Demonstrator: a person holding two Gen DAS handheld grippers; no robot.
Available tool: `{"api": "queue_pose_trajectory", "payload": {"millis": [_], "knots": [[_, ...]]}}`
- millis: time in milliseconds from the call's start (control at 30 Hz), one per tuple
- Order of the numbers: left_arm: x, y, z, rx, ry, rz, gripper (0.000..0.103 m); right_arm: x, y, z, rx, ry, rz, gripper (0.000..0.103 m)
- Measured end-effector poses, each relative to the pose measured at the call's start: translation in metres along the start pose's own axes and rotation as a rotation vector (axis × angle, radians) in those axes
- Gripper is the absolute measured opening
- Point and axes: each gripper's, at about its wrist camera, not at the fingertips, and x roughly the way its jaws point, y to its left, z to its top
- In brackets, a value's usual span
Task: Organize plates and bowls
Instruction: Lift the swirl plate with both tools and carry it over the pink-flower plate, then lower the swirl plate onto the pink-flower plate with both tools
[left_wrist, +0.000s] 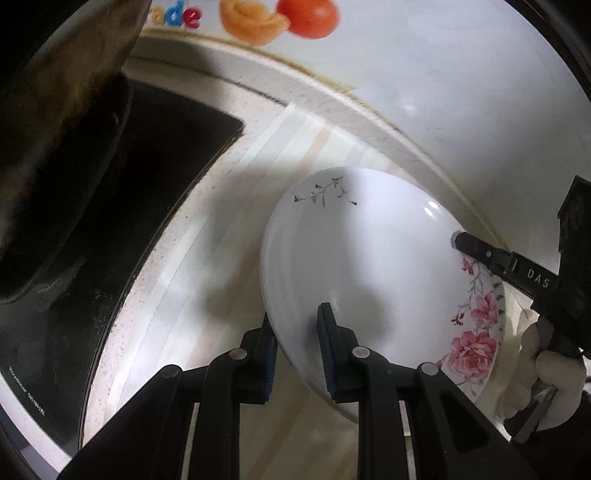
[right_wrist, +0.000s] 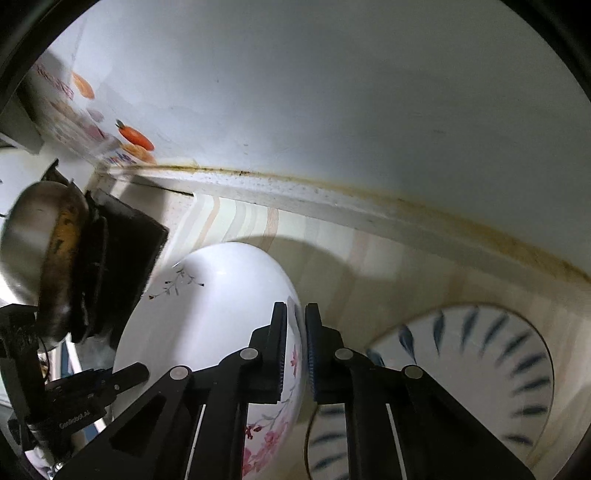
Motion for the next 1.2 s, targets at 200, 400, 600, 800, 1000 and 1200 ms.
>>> {"api": "queue_pose_trajectory", "payload": {"millis": [200, 400, 600, 800, 1000, 1200], "knots": [[-0.031, -0.030, -0.015, 0.084, -0.014, -0.028, 0.018, -0.058, -0.013, -0.037, 0.078, -0.062, 0.025, 0.012], [-0.056, -0.058, -0.048, 0.173, 0.005, -0.066, 0.018, -0.122, -0.027, -0.101, 0.151, -0.110, 0.032, 0.012], [-0.064, -0.073, -0.099, 0.260, 0.052, -0.074, 0.018, -0.153, -0.044, -0.189, 0.256, -0.096, 0.044, 0.012], [-0.044, -0.071, -0.131, 0.294, 0.124, -0.045, 0.018, -0.140, -0.060, -0.271, 0.346, -0.021, 0.058, 0.012], [-0.037, -0.071, -0.144, 0.309, 0.138, -0.016, 0.018, -0.123, -0.063, -0.305, 0.369, 0.016, 0.055, 0.012], [-0.026, -0.074, -0.150, 0.329, 0.158, 0.002, 0.018, -0.113, -0.065, -0.309, 0.380, 0.036, 0.044, 0.012]]}}
